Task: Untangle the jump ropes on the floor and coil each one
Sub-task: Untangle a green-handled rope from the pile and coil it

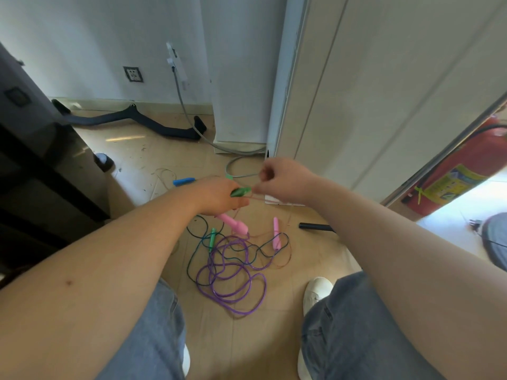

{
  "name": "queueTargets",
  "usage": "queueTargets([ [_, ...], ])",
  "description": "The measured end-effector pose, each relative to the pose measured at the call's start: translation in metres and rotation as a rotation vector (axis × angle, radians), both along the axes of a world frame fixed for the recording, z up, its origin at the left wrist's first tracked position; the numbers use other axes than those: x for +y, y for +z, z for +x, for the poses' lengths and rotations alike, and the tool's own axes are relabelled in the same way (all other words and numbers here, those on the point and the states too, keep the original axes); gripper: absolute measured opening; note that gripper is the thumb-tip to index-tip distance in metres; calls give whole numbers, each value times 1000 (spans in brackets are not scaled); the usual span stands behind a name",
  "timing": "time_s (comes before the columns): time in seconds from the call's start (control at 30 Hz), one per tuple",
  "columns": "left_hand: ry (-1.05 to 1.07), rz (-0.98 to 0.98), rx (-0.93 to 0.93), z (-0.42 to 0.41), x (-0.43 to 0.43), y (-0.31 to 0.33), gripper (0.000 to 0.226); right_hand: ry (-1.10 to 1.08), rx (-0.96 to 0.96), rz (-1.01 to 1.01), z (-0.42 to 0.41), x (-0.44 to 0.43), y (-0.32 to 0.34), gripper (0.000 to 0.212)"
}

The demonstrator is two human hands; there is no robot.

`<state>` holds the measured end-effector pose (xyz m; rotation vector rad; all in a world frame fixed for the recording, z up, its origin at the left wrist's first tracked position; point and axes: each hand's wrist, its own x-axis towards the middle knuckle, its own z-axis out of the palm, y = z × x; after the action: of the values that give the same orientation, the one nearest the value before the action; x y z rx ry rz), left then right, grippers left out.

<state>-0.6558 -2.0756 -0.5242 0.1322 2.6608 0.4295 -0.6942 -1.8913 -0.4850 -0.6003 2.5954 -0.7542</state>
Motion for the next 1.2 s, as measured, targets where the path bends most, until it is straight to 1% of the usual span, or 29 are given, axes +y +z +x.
queueTargets([
  [0.07,23,69,-9,1,1,1,27,156,36,175,6,-3,-4,24],
  [0.13,38,99,11,2,1,3,24,219,41,279,8,-3,-7,27],
  [0.2,53,108,30,2,0,5,25,243,124,332,6,-3,-7,20],
  [0.27,78,139,17,3,-1,7,26,196,204,296,1,-1,-5,8],
  [0.37,69,109,16,5,-1,11,25,60,230,190,-6,5,-4,3],
  [0.43,94,130,-1,6,0,12,26,-19,208,134,-8,9,-4,6],
  [0.53,215,282,-60,7,1,12,29,-92,164,56,-11,13,-2,19],
  [0.63,286,351,-31,6,2,16,30,-160,181,49,-12,15,-2,31],
  [0.67,309,380,-9,6,3,17,29,-195,191,30,-14,14,-3,32],
  [0.73,363,460,21,4,6,21,29,-217,211,-12,-15,13,-7,26],
  [0.77,389,508,29,4,8,23,29,-177,192,-12,-15,12,-8,22],
  [0.8,417,571,32,3,9,23,29,-104,134,-2,-14,12,-8,21],
  [0.83,447,648,30,3,10,24,28,-12,35,15,-11,11,-8,26],
  [0.9,503,784,17,2,12,25,28,163,-185,60,1,8,-8,44],
  [0.93,525,832,10,1,13,27,28,222,-233,75,6,5,-9,49],
  [1.0,551,893,-3,1,15,29,27,266,-183,73,11,1,-16,43],
  [1.07,538,882,-15,3,18,30,28,261,-87,106,12,-3,-20,31],
  [1.13,515,840,-13,4,19,29,30,298,-9,211,10,-5,-20,22],
  [1.2,490,806,-22,4,18,26,29,362,29,328,10,-4,-17,17],
])
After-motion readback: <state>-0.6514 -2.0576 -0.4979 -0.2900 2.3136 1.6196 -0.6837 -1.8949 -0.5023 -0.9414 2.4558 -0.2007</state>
